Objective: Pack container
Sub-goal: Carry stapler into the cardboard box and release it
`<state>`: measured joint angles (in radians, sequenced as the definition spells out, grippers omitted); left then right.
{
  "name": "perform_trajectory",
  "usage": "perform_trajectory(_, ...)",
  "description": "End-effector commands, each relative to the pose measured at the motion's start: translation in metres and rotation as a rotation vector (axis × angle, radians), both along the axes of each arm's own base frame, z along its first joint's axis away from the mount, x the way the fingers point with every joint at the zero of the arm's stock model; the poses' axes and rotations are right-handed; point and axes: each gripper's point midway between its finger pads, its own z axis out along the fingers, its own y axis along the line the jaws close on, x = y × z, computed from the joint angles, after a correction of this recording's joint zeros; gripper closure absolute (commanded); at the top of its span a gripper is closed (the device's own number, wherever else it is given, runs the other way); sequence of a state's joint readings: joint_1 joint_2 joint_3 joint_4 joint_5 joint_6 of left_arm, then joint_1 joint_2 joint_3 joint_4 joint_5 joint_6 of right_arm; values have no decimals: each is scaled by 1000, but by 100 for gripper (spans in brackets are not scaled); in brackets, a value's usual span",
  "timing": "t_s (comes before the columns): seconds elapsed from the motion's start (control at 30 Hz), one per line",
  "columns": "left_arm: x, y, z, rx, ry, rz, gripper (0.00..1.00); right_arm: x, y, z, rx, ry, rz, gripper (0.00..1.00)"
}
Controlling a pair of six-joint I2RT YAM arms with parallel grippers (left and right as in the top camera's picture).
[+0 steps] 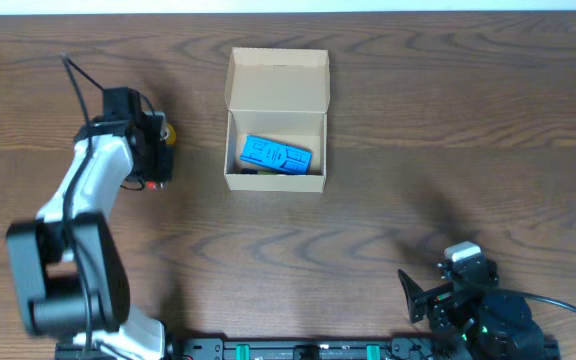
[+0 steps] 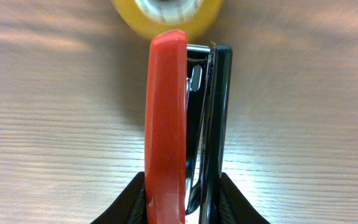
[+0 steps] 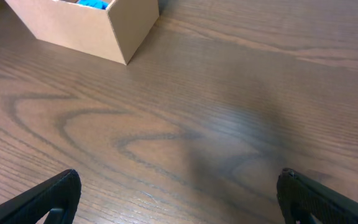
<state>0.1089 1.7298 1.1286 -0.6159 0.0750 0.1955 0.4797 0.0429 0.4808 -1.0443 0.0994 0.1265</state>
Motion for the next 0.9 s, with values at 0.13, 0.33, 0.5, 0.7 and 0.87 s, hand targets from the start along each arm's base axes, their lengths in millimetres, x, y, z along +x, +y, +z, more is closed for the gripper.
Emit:
perform_trajectory(0.13, 27, -34, 102, -10, -304, -34, 83, 0, -2, 0, 10, 1, -19, 1)
perform_trajectory(0.33, 47, -106, 152, -36, -421, -212, 83, 0, -2, 0, 10, 1, -19, 1)
perform_trajectory(0.5, 53, -157, 156, -61, -426, -325, 83, 0, -2, 0, 10, 1, -19, 1)
perform_trajectory(0.7, 52, -202, 124, -69, -342, -421, 83, 0, -2, 0, 10, 1, -19, 1)
perform_trajectory(0.87, 43, -226, 93, -57, -266, -497, 83, 0, -2, 0, 10, 1, -19, 1)
